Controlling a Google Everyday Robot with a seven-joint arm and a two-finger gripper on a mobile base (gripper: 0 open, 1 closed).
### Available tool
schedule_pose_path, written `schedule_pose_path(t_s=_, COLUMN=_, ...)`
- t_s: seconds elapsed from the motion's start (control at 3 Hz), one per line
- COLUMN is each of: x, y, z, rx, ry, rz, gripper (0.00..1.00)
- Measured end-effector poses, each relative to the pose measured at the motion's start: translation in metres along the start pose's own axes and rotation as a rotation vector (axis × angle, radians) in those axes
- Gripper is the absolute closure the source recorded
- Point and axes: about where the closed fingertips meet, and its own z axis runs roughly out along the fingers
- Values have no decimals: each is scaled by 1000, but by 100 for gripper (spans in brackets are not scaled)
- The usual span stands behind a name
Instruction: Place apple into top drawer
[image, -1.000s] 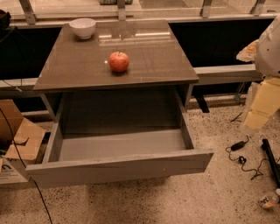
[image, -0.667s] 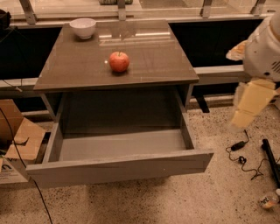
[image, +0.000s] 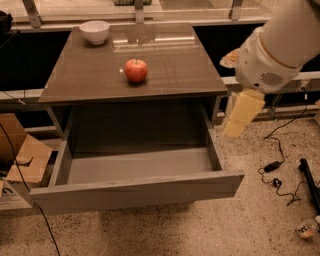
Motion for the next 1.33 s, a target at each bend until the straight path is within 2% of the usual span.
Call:
schedule_pose_path(t_s=0.33, x=-29, y=-17, z=22, rx=2, ry=-60, rz=-42, gripper=0)
schedule_pose_path(t_s=0.67, x=-53, y=-39, z=41, rx=-31, ry=-116, rz=-70, gripper=0)
schedule_pose_path(t_s=1.0, x=-54, y=-40, z=41, rx=-30, ry=-116, rz=-70, gripper=0)
schedule_pose_path(t_s=1.33, x=-60, y=-54, z=54, rx=-7, ry=-178, rz=-41, gripper=0)
